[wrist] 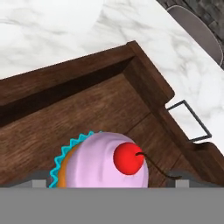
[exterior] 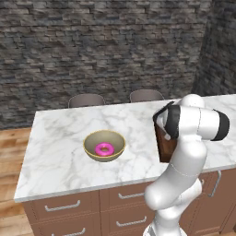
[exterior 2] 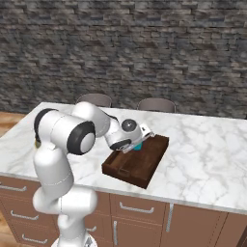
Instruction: Place the bowl with donut and the cupcake onto the tray.
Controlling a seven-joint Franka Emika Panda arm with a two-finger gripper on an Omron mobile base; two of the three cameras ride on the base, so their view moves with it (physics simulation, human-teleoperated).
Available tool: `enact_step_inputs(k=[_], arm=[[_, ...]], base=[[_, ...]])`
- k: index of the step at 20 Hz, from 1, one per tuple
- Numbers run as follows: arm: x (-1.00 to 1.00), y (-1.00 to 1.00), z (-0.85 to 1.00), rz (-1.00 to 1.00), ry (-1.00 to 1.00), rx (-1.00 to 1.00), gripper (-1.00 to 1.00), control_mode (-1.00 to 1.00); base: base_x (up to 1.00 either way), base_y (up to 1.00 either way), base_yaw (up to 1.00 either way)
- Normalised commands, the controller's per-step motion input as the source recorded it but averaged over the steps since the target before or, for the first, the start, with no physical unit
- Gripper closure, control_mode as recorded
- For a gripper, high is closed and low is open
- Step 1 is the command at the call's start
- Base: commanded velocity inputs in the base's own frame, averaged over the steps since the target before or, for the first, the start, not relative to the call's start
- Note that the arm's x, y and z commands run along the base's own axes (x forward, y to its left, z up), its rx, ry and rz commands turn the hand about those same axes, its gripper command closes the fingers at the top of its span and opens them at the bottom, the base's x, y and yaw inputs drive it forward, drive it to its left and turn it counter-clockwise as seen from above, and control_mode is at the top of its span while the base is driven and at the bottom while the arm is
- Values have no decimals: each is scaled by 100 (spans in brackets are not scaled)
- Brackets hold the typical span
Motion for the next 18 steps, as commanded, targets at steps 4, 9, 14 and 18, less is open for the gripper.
enact_step_inputs(k=[4,9,14,18], arm=[[-9,7,16,0,-3,0,-100,-100],[-4,0,30,0,-5,0,-100,-100],[0,0,42,0,-5,0,-100,-100],[0,2,49,0,-2,1,-100,-100]], base=[[0,0,0],[0,0,0],[0,0,0],[0,0,0]])
